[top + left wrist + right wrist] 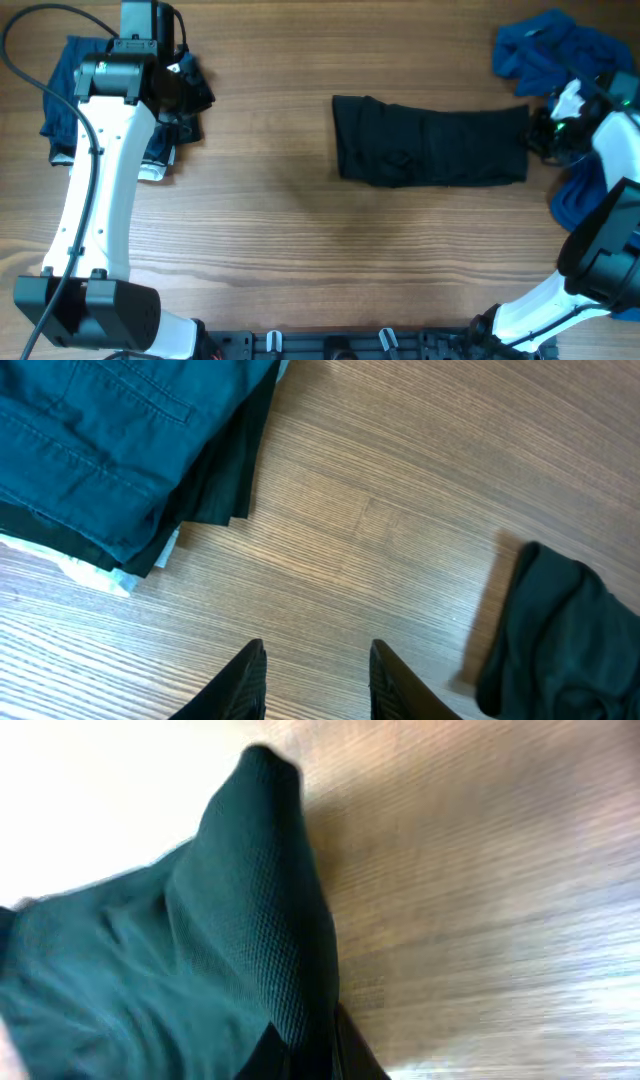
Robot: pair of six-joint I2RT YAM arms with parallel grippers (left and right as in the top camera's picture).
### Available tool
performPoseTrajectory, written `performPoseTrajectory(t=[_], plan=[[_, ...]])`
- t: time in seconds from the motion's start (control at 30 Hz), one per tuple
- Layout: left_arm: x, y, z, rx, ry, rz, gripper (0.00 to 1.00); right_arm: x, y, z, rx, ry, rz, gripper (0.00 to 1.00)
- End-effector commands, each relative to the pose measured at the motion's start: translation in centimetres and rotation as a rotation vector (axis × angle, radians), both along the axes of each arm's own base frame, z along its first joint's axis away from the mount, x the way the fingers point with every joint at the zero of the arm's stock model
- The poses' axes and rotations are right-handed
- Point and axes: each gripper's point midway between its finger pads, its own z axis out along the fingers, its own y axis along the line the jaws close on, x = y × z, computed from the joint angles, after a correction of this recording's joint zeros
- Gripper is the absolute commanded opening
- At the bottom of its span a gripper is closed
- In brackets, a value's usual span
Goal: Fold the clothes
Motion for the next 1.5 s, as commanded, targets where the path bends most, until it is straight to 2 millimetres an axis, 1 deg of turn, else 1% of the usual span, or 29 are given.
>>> performPoseTrajectory(t=[0.0,0.07,0.13,0.2,0.27,0.47,0.57,0.63,0.73,0.83,0.93,1.03,1.1,1.2,1.33,1.43,1.47], plan=[[0.1,0.3,-0.2,0.004,0.006,0.021,0.34,2.4,-0.7,4.2,-0.057,-0.083,0.044,0.04],[0.1,0.4,-0.2,0.004,0.006,0.021,0.34,2.7,0.0,5.3,-0.057,-0.084,0.064,0.04],[0.1,0.3,-0.2,0.004,0.006,0.021,0.34,2.8,1.2,6.0,-0.054,-0.078,0.097,0.04],[0.1,0.4,-0.2,0.004,0.006,0.021,0.35,3.1,2.8,6.7,-0.039,-0.079,0.132,0.04],[0.1,0.4,-0.2,0.004,0.006,0.021,0.36,3.3,4.8,7.1,-0.028,-0.073,0.175,0.04],[0.1,0.3,-0.2,0.004,0.006,0.021,0.36,3.6,11.5,7.1,-0.010,-0.058,0.308,0.04],[0.1,0.3,-0.2,0.004,0.006,0.021,0.36,3.0,14.7,6.9,0.003,-0.034,0.367,0.04],[0.1,0.3,-0.2,0.004,0.006,0.021,0.36,2.5,16.1,6.7,-0.015,-0.015,0.404,0.04],[0.1,0.3,-0.2,0.004,0.006,0.021,0.36,2.0,17.3,5.8,-0.091,0.019,0.447,0.04],[0.1,0.3,-0.2,0.003,0.006,0.021,0.36,1.3,19.6,5.2,-0.091,0.028,0.506,0.05],[0.1,0.3,-0.2,0.003,0.005,0.021,0.36,1.6,21.8,5.2,-0.095,0.001,0.553,0.04],[0.1,0.3,-0.2,0.003,0.006,0.021,0.36,1.6,23.5,5.1,-0.092,-0.010,0.573,0.04],[0.1,0.3,-0.2,0.004,0.006,0.021,0.36,1.4,24.2,4.7,-0.093,-0.001,0.591,0.04],[0.0,0.3,-0.2,0.004,0.008,0.021,0.36,1.0,24.5,3.0,-0.120,0.042,0.606,0.05],[0.0,0.4,-0.2,0.004,0.010,0.021,0.36,0.6,25.1,-0.2,-0.122,0.100,0.625,0.04],[0.0,0.4,-0.2,0.004,0.009,0.021,0.36,0.7,26.1,-1.5,-0.102,0.110,0.646,0.05],[0.0,0.3,-0.2,0.004,0.009,0.021,0.36,0.7,26.6,-1.6,-0.090,0.106,0.651,0.06]])
